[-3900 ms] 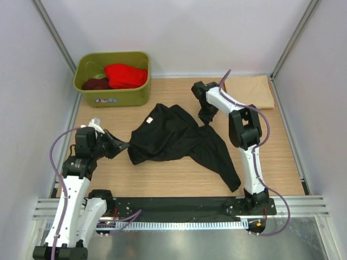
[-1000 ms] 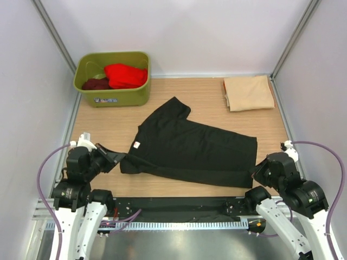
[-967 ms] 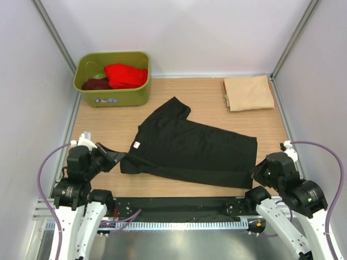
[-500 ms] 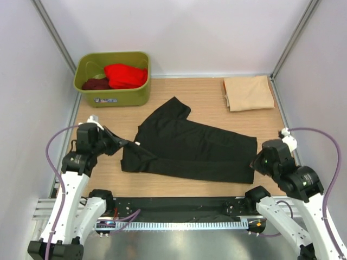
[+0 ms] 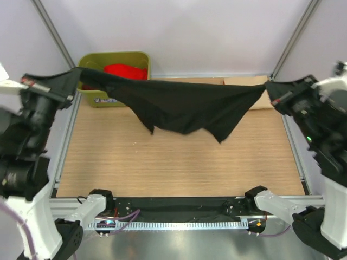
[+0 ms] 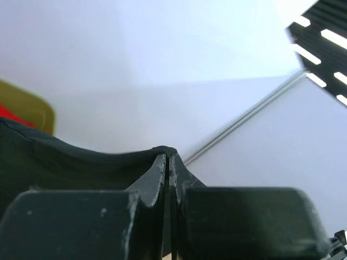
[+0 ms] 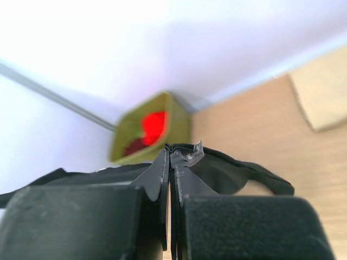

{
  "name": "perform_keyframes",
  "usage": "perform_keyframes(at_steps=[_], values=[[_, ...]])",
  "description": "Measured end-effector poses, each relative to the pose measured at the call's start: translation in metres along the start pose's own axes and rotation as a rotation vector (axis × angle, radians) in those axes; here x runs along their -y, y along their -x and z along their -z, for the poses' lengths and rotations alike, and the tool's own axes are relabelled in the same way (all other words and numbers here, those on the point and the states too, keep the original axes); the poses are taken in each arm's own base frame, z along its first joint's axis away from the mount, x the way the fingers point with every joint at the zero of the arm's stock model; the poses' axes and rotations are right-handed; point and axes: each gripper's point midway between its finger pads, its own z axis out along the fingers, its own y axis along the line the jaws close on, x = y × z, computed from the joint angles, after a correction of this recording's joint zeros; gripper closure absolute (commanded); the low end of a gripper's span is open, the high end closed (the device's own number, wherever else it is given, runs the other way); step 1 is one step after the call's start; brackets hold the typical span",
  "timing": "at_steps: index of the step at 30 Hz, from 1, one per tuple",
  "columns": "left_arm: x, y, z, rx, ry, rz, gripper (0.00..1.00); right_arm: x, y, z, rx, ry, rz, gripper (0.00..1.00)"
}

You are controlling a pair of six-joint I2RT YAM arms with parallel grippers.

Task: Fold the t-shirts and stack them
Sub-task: Flatten the tshirt out

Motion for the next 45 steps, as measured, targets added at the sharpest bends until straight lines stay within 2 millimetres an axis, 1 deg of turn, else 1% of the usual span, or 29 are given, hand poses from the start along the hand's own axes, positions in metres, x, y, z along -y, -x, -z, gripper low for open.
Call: perform_keyframes(at_steps=[2,4,7,9,11,12,14,16,17,18,21,22,25,27,28,29,30,31,32,33,34,35,36,37,38,40,42,44,45], values=[[0.023,0.02,0.028,0.057,-0.059,0.003,1.0,-0.014,0.023,0.036,0.059,0.1,-0.038,0.99],[0.041,0.033,0.06,0.105,-0.113,0.01,1.0,-0.019,0.036,0.07,0.101,0.178,-0.08,0.99],[0.056,0.042,0.104,0.147,-0.177,0.032,1.0,-0.018,0.055,0.134,0.178,0.304,-0.166,0.99],[0.061,0.042,0.124,0.154,-0.202,0.046,1.0,-0.012,0.059,0.164,0.212,0.359,-0.21,0.99],[0.063,0.04,0.136,0.147,-0.211,0.051,1.0,-0.007,0.06,0.184,0.229,0.39,-0.239,0.99],[0.063,0.039,0.139,0.139,-0.212,0.053,1.0,-0.005,0.06,0.188,0.233,0.393,-0.249,0.99],[0.061,0.035,0.14,0.119,-0.201,0.054,1.0,-0.004,0.058,0.187,0.226,0.383,-0.257,0.99],[0.058,0.03,0.136,0.094,-0.183,0.053,1.0,-0.001,0.051,0.176,0.197,0.348,-0.246,0.99],[0.056,0.028,0.131,0.08,-0.173,0.052,1.0,-0.001,0.047,0.165,0.174,0.318,-0.235,0.99],[0.053,0.025,0.124,0.064,-0.16,0.049,1.0,-0.002,0.046,0.16,0.167,0.307,-0.23,0.99],[0.04,0.012,0.09,-0.008,-0.107,0.03,1.0,-0.006,0.037,0.12,0.119,0.232,-0.178,0.99],[0.035,0.007,0.076,-0.032,-0.085,0.025,1.0,-0.008,0.033,0.103,0.099,0.202,-0.157,0.99],[0.008,-0.013,0.02,-0.12,0.007,0.003,1.0,-0.011,0.016,0.047,0.036,0.115,-0.091,0.99],[-0.015,-0.026,-0.018,-0.163,0.083,-0.016,1.0,-0.015,0.002,0.0,-0.006,0.061,-0.045,0.99],[-0.023,-0.029,-0.031,-0.171,0.109,-0.027,1.0,-0.017,-0.003,-0.017,-0.018,0.045,-0.03,0.99],[-0.034,-0.032,-0.052,-0.179,0.147,-0.043,1.0,-0.019,-0.01,-0.041,-0.038,0.019,-0.008,0.99],[-0.044,-0.032,-0.072,-0.174,0.179,-0.064,1.0,-0.023,-0.012,-0.06,-0.038,0.011,0.011,0.99],[-0.052,-0.031,-0.091,-0.164,0.202,-0.087,1.0,-0.029,-0.016,-0.085,-0.037,0.006,0.031,0.99],[-0.058,-0.03,-0.106,-0.152,0.216,-0.102,1.0,-0.034,-0.017,-0.108,-0.029,0.002,0.045,0.99],[-0.065,-0.025,-0.122,-0.13,0.233,-0.122,1.0,-0.038,-0.019,-0.125,-0.019,0.004,0.057,0.99],[-0.069,-0.017,-0.135,-0.102,0.241,-0.134,1.0,-0.045,-0.02,-0.146,-0.005,0.011,0.069,0.99],[-0.072,-0.007,-0.147,-0.07,0.245,-0.143,1.0,-0.049,-0.021,-0.16,0.002,0.016,0.076,0.99],[-0.07,0.008,-0.157,-0.02,0.236,-0.148,1.0,-0.056,-0.017,-0.173,0.021,0.029,0.08,0.99],[-0.068,0.022,-0.164,0.023,0.223,-0.152,1.0,-0.065,-0.012,-0.182,0.04,0.048,0.082,0.99],[-0.065,0.039,-0.171,0.077,0.203,-0.148,1.0,-0.077,-0.002,-0.189,0.071,0.078,0.082,0.99],[-0.055,0.071,-0.173,0.181,0.153,-0.131,1.0,-0.101,0.022,-0.192,0.145,0.15,0.071,0.99],[-0.043,0.097,-0.17,0.263,0.097,-0.116,1.0,-0.12,0.049,-0.18,0.225,0.219,0.061,0.99],[-0.029,0.118,-0.165,0.331,0.037,-0.112,1.0,-0.129,0.076,-0.16,0.304,0.264,0.056,0.99],[-0.023,0.126,-0.162,0.357,0.01,-0.112,1.0,-0.129,0.086,-0.151,0.331,0.272,0.057,0.99]])
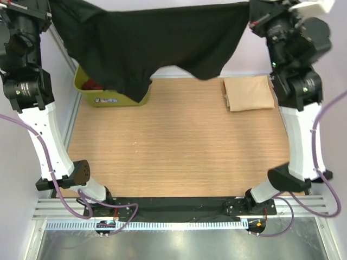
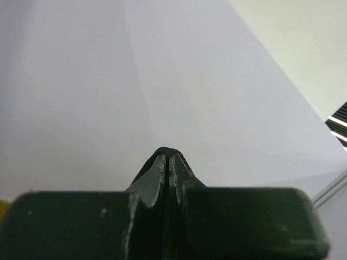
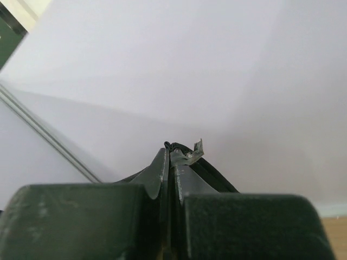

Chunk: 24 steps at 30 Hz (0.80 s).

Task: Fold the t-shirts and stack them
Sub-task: Flatten the tshirt out

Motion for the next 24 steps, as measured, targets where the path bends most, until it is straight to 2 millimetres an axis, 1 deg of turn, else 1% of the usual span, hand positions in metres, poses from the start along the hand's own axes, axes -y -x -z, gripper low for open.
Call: perform_keyframes(at_steps=[1,3,4,5,7,8,9,10,11,12,13,14,15,16,18,21,22,24], values=[[0.005,0.006,0.001,0.015,-0.024,-0.003,1.0,0.0,0.014,0.008,0.034,0.007,0.004,0.99],[0.013,0.012,0.005,0.025,-0.067,-0.014,1.0,0.009,0.027,0.025,0.062,0.002,0.018,0.99],[0.017,0.014,0.007,0.025,-0.083,-0.021,1.0,0.016,0.029,0.035,0.069,-0.006,0.026,0.99],[0.019,0.012,0.011,0.014,-0.096,-0.028,1.0,0.022,0.027,0.043,0.07,-0.012,0.033,0.99],[0.014,-0.001,0.02,-0.03,-0.103,-0.04,1.0,0.044,0.008,0.061,0.031,-0.048,0.052,0.99],[0.005,-0.015,0.032,-0.074,-0.09,-0.037,1.0,0.054,-0.002,0.071,0.019,-0.06,0.059,0.99],[-0.006,-0.029,0.042,-0.117,-0.068,-0.029,1.0,0.067,-0.018,0.076,-0.015,-0.086,0.069,0.99],[-0.022,-0.049,0.055,-0.168,-0.04,-0.019,1.0,0.083,-0.038,0.084,-0.051,-0.117,0.079,0.99],[-0.038,-0.068,0.073,-0.207,-0.019,-0.011,1.0,0.098,-0.054,0.094,-0.087,-0.152,0.09,0.99],[-0.055,-0.086,0.089,-0.254,0.023,0.004,1.0,0.12,-0.078,0.105,-0.141,-0.206,0.104,0.99],[-0.076,-0.11,0.109,-0.312,0.074,0.026,1.0,0.136,-0.096,0.113,-0.185,-0.248,0.115,0.99],[-0.103,-0.139,0.135,-0.385,0.138,0.045,1.0,0.157,-0.119,0.128,-0.247,-0.305,0.127,0.99],[-0.114,-0.151,0.145,-0.416,0.169,0.054,1.0,0.171,-0.135,0.138,-0.294,-0.345,0.139,0.99],[-0.128,-0.168,0.162,-0.464,0.202,0.067,1.0,0.186,-0.151,0.153,-0.341,-0.391,0.146,0.99],[-0.148,-0.194,0.191,-0.545,0.256,0.093,1.0,0.211,-0.173,0.187,-0.433,-0.477,0.157,0.99],[-0.172,-0.229,0.24,-0.656,0.33,0.143,1.0,0.235,-0.193,0.232,-0.528,-0.573,0.163,0.99],[-0.18,-0.241,0.255,-0.693,0.355,0.158,1.0,0.246,-0.204,0.247,-0.569,-0.605,0.166,0.99],[-0.194,-0.26,0.279,-0.759,0.398,0.184,1.0,0.265,-0.226,0.277,-0.666,-0.673,0.18,0.99]])
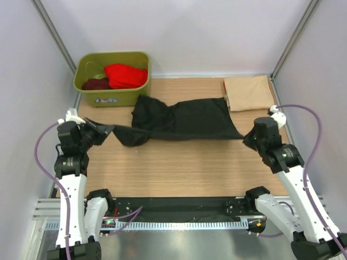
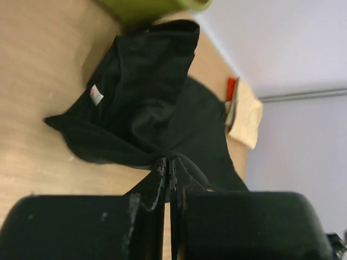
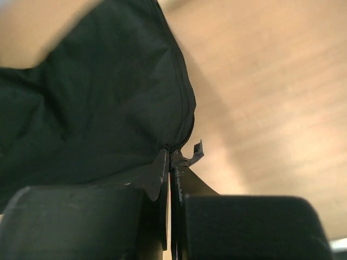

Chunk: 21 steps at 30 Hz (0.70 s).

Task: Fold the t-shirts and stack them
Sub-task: Flatten the tshirt out

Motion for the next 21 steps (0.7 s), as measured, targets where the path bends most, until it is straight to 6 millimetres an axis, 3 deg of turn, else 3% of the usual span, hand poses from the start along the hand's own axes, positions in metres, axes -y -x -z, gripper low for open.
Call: perform_keyframes(at_steps=[4,8,17,21], values=[[-0.054,-0.05,-0.009,-0.14,0.108,0.07,1.0,0.036,-0.071,-0.02,-0.235,-0.14,0.063,0.99],[-0.099,-0.09,-0.012,-0.264,0.241,0.132,1.0,0.056,-0.113,-0.026,-0.385,-0.231,0.074,0.99],[-0.12,-0.093,-0.01,-0.272,0.329,0.092,1.0,0.064,-0.131,-0.023,-0.421,-0.25,0.017,0.99],[-0.127,-0.093,-0.013,-0.283,0.359,0.072,1.0,0.065,-0.129,-0.024,-0.402,-0.269,-0.009,0.99]])
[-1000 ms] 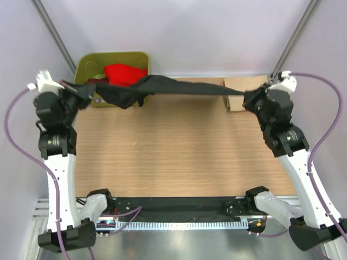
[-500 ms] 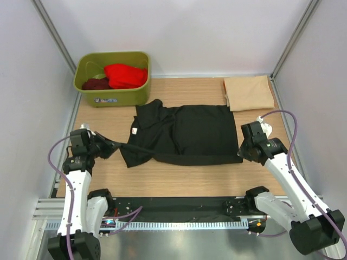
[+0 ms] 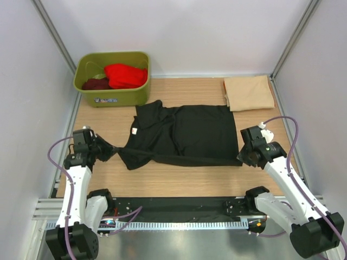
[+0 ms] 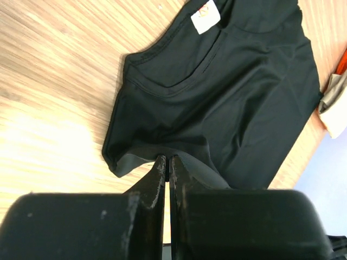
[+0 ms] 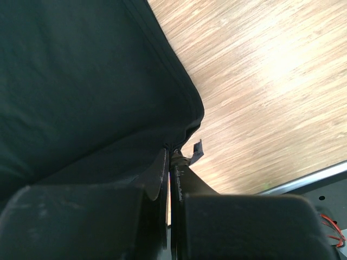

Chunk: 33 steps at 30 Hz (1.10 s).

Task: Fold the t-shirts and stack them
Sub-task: Flatten the tshirt out

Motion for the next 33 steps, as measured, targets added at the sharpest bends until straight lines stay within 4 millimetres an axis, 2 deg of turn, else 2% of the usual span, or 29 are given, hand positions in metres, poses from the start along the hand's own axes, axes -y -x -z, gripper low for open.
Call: perform_keyframes(at_steps=[4,6,8,9,12,14,16,18,20,22,25,29,33], values=[[0.002,0.0,0.0,0.004,-0.002,-0.012,1.0,-0.003,0.008,0.005,0.038,0.015,-0.032,0.99],[0.011,0.006,0.006,0.024,-0.016,-0.026,1.0,-0.01,0.019,0.014,0.07,0.046,-0.041,0.99],[0.035,0.023,0.021,0.078,-0.063,-0.048,1.0,-0.029,0.044,0.036,0.133,0.124,-0.05,0.99],[0.055,0.038,0.035,0.128,-0.108,-0.066,1.0,-0.041,0.061,0.053,0.181,0.18,-0.059,0.99],[0.125,0.085,0.097,0.316,-0.28,-0.131,1.0,-0.075,0.118,0.119,0.358,0.361,-0.097,0.99],[0.169,0.107,0.15,0.437,-0.396,-0.176,1.0,-0.088,0.155,0.178,0.494,0.483,-0.122,0.99],[0.211,0.125,0.211,0.569,-0.524,-0.228,1.0,-0.092,0.182,0.238,0.624,0.6,-0.146,0.99],[0.239,0.132,0.262,0.668,-0.619,-0.269,1.0,-0.087,0.2,0.296,0.754,0.706,-0.167,0.99],[0.26,0.132,0.31,0.756,-0.709,-0.308,1.0,-0.078,0.208,0.337,0.844,0.776,-0.178,0.99],[0.273,0.126,0.349,0.819,-0.782,-0.339,1.0,-0.061,0.209,0.379,0.932,0.84,-0.193,0.99],[0.278,0.116,0.38,0.855,-0.846,-0.34,1.0,-0.034,0.207,0.433,1.05,0.923,-0.224,0.99],[0.281,0.107,0.409,0.868,-0.88,-0.329,1.0,-0.01,0.197,0.47,1.116,0.987,-0.244,0.99],[0.283,0.097,0.435,0.89,-0.919,-0.333,1.0,-0.004,0.192,0.483,1.133,1.019,-0.242,0.99]])
